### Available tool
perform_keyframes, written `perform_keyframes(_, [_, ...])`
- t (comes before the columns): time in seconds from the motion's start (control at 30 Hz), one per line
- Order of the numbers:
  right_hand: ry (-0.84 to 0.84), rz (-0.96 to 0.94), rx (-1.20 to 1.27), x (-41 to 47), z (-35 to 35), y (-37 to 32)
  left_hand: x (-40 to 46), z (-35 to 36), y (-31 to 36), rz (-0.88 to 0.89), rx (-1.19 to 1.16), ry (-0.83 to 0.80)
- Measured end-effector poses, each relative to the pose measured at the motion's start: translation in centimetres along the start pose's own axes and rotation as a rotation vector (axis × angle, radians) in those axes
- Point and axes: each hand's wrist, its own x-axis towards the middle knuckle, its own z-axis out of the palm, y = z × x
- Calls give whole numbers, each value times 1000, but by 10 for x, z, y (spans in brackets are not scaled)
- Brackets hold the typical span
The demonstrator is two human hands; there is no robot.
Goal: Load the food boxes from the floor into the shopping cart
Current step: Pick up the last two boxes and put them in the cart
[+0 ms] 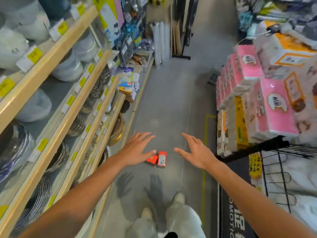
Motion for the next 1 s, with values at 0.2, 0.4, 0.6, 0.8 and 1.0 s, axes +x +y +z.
perform_keyframes(0.2, [-176,68,132,119,30,55,87,44,-46,-174,-149,40])
perform_keyframes(0.4, [-285,185,160,225,113,119,166,135,-125,-233,-183,122])
perform_keyframes(0.6, [-273,277,171,308,247,187,218,263,-217,-168,-157,109])
perform_keyframes(0.8, [-292,356,190,372,385,241,251,375,-299,-133,-174,95])
perform_keyframes(1.0, [-198,605,332,432,498,276,253,460,-342,-123,-230,108])
